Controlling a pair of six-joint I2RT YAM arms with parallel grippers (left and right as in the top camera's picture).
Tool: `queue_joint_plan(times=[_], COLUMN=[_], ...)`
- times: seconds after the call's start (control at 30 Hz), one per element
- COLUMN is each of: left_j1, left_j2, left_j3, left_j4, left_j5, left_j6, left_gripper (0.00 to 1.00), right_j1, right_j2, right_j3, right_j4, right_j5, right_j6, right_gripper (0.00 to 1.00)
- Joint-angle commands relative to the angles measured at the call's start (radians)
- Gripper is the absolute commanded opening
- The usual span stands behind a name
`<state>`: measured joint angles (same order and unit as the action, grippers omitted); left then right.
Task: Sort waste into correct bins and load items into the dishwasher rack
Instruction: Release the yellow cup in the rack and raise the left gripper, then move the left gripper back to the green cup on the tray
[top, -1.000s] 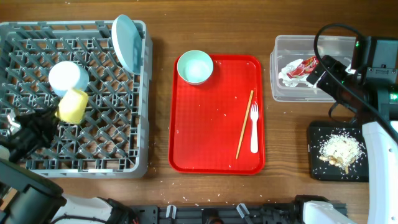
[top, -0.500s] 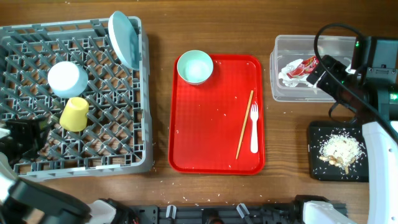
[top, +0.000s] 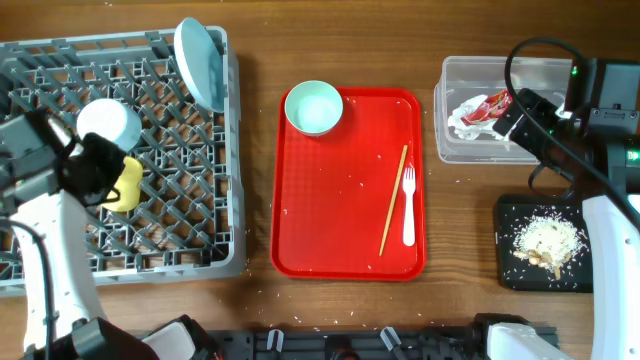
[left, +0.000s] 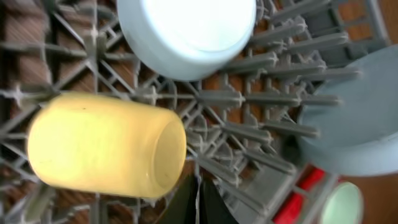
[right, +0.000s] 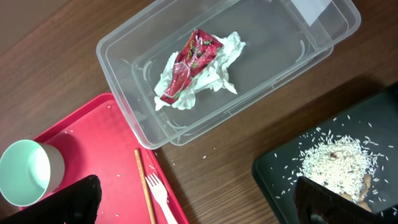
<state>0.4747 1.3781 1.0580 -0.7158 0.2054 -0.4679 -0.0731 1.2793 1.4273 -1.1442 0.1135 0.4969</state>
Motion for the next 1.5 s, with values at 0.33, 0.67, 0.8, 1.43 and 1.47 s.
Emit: queue_joint_plan(times=[0.33, 0.67, 0.8, 1.43, 1.47], left_j1=[-0.046, 0.131, 0.159, -0.449, -0.498], left_j2=[0.114, 0.074, 0.007, -0.165, -0.147], left_j3=[0.013, 0.013, 0.014, 0.013, 0.013], left_j4=[0.050, -0.055, -0.054, -0.111, -0.108], left_j5=[-0.236, -0.271, -0.178, 0.217, 0.177], left_j6=[0.082, -0.057, -0.062, 0.094, 0.095], left_gripper=[0.04, 0.04, 0.04, 0.90, 0.90], right_j1=[-0.003, -0.003, -0.003, -0.003, -0.003], right_j2=[0.007, 0.007, 0.007, 0.007, 0.007], right_j3=[-0.002, -0.002, -0.002, -0.002, -0.002], right_j4=[0.003, 0.003, 0.003, 0.003, 0.003], right_j5=[0.017, 0.017, 0.017, 0.017, 0.017], right_j6=[0.001, 0.001, 0.001, 0.001, 0.001], right_gripper=[1.00, 1.00, 1.00, 1.00, 1.00])
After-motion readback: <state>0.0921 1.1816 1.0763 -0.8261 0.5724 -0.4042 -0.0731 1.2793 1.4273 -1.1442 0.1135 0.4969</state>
